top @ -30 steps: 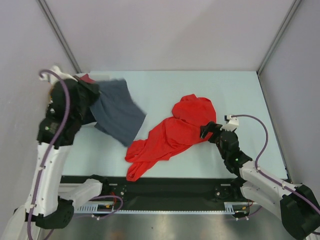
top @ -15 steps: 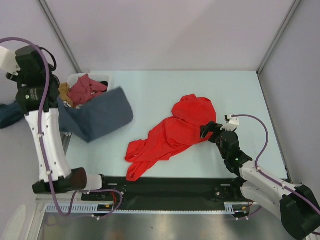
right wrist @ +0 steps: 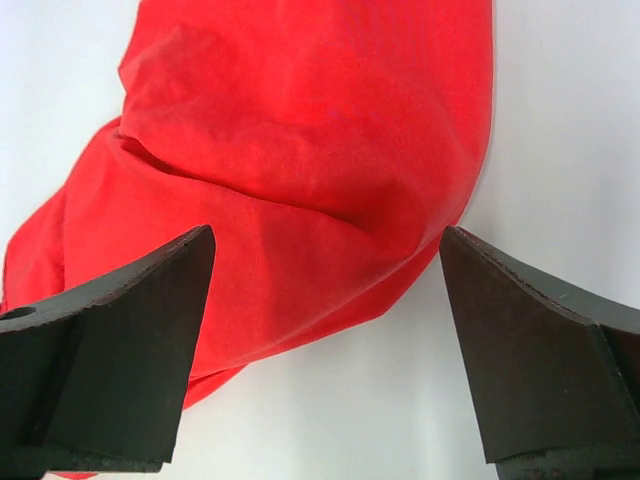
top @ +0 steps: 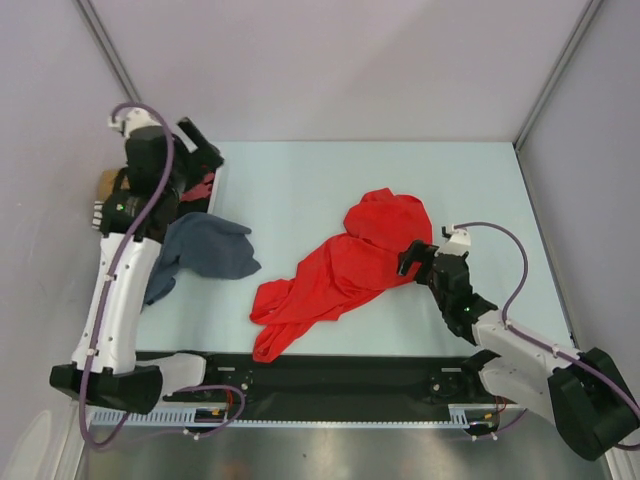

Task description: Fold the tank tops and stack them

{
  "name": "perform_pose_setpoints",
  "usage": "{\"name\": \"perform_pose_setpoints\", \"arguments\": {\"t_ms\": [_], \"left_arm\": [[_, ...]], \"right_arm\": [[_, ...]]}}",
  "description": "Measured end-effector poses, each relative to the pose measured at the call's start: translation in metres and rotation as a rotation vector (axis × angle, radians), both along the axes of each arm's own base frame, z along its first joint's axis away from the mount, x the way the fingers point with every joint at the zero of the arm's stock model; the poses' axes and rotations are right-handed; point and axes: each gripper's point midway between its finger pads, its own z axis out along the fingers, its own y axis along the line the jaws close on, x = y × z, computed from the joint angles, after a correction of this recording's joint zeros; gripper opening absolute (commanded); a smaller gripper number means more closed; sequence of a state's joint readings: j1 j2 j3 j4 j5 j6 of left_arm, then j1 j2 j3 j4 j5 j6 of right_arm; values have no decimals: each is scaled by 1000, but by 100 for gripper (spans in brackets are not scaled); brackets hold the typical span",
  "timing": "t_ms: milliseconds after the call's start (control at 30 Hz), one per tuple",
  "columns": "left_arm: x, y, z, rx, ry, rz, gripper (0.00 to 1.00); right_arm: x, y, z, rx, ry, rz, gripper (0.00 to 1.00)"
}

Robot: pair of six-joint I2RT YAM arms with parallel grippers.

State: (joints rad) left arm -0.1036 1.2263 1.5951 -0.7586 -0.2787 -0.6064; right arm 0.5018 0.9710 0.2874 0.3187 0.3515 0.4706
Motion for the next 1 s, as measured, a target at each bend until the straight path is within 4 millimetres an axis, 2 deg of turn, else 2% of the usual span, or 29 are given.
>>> {"name": "perform_pose_setpoints", "arguments": {"t_ms": [33, 67, 200, 267, 333, 400, 467, 533, 600, 700, 733, 800, 833, 1000], "left_arm": [[-2, -22, -10, 5, 14, -73, 100], [-4, -33, -22, 9, 34, -112, 100], [-15, -66, -87, 34, 163, -240, 100], [-26, -90, -123, 55, 240, -342, 100], [-39, -115, -152, 81, 295, -448, 100], [-56, -140, -180, 108, 341, -559, 100], [-70, -156, -205, 128, 389, -640, 100], [-78, -160, -225, 138, 425, -677, 100], [-84, -160, -245, 153, 468, -692, 100], [-96, -161, -270, 170, 515, -715, 100], [-102, -164, -277, 175, 527, -734, 100], [-116, -173, -289, 185, 548, -783, 100], [-122, -177, -292, 192, 558, -805, 100], [-153, -210, -299, 238, 567, -933, 100]], "right_arm": [[2, 1, -3, -7, 15, 1, 99], [2, 2, -4, -11, 23, 2, 99], [4, 4, -8, -17, 44, 8, 99], [5, 5, -11, -24, 59, 10, 96], [7, 6, -16, -35, 83, 9, 88], [10, 9, -20, -46, 108, 13, 86], [13, 10, -22, -55, 125, 15, 85], [15, 12, -26, -65, 146, 15, 82], [17, 12, -29, -75, 164, 13, 74], [17, 12, -31, -84, 174, 10, 50], [17, 11, -32, -83, 177, 6, 33], [16, 8, -33, -88, 184, -4, 16], [16, 6, -34, -85, 189, -13, 0], [18, -5, -33, -81, 193, -62, 0]]}}
